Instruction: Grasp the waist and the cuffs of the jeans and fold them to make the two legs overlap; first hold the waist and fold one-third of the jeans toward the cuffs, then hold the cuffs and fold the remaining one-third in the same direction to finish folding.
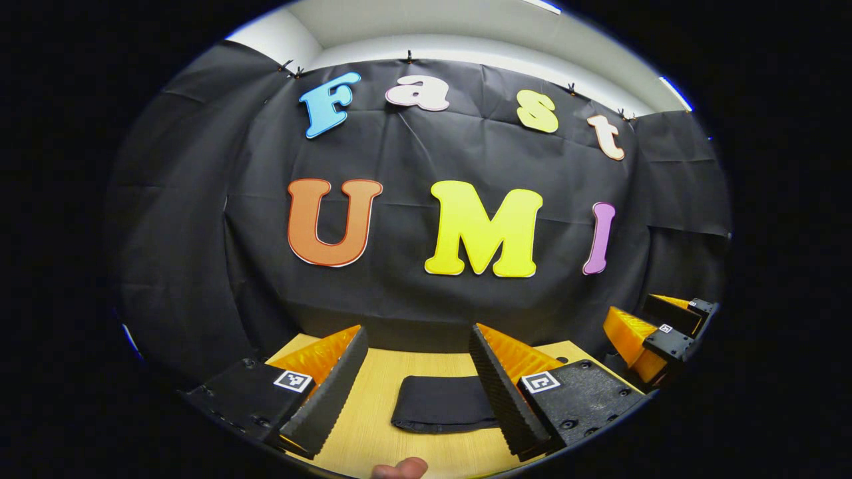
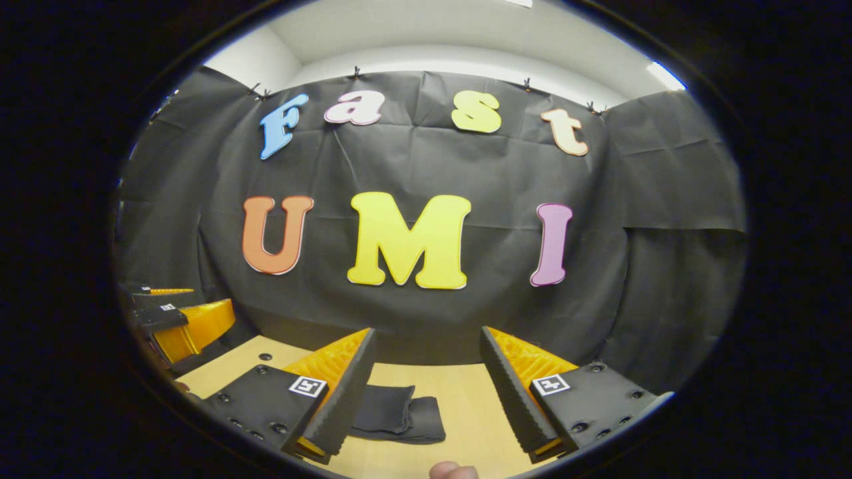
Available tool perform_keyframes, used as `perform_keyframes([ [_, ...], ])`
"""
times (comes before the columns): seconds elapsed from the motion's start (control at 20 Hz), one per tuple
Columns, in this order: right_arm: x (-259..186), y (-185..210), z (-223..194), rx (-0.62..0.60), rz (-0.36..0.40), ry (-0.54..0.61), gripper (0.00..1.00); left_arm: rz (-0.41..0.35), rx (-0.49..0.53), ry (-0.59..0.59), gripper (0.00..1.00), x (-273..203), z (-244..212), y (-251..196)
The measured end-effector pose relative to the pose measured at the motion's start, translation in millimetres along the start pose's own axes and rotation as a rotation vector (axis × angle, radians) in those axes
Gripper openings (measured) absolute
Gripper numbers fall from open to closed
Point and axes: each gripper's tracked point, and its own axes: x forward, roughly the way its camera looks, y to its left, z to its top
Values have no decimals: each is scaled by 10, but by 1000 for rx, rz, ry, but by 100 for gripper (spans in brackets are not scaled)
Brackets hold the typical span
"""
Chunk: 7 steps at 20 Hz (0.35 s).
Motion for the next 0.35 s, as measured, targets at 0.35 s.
perform_keyframes([
  [0.35,36,130,59,-5,31,-11,93,21,6,-8,98,20,36,108],
])
